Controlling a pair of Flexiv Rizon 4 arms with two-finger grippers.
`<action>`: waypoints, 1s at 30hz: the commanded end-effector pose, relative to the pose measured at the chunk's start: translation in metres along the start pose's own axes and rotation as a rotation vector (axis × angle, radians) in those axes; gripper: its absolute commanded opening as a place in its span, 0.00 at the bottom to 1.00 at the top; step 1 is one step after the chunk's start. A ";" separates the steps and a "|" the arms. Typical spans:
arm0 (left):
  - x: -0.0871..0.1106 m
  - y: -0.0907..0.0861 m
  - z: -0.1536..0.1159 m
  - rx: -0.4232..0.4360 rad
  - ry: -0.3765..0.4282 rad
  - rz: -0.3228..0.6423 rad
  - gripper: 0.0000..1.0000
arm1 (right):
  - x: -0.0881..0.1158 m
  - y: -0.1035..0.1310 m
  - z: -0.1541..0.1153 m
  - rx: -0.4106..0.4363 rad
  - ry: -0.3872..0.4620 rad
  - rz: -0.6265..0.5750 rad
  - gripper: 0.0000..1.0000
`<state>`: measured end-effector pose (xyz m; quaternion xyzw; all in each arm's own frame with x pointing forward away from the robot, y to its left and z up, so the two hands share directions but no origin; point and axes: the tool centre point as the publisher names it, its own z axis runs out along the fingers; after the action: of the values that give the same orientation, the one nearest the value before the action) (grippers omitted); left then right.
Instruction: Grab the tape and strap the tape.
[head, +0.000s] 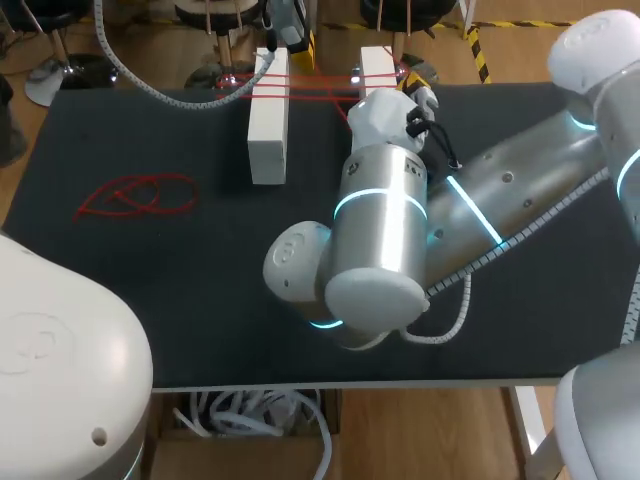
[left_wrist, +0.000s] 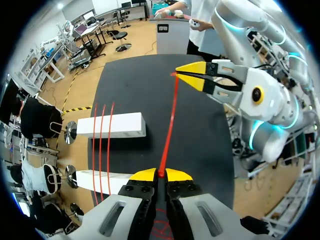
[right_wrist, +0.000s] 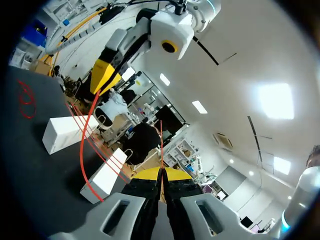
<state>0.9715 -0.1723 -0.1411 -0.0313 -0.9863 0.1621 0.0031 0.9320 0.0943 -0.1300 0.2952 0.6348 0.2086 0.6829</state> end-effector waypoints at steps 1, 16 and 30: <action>0.000 -0.001 -0.001 -0.004 0.001 -0.002 0.00 | -0.015 0.017 -0.012 0.008 0.044 0.120 0.00; 0.000 -0.001 -0.001 -0.004 0.001 -0.002 0.00 | -0.015 0.017 -0.012 0.008 0.044 0.120 0.00; 0.000 -0.001 -0.001 -0.004 0.001 -0.002 0.00 | -0.003 0.025 -0.012 0.078 0.026 -0.080 0.00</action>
<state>0.9716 -0.1724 -0.1410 -0.0313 -0.9863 0.1620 0.0032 0.9210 0.0990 -0.1170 0.2940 0.6605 0.1808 0.6667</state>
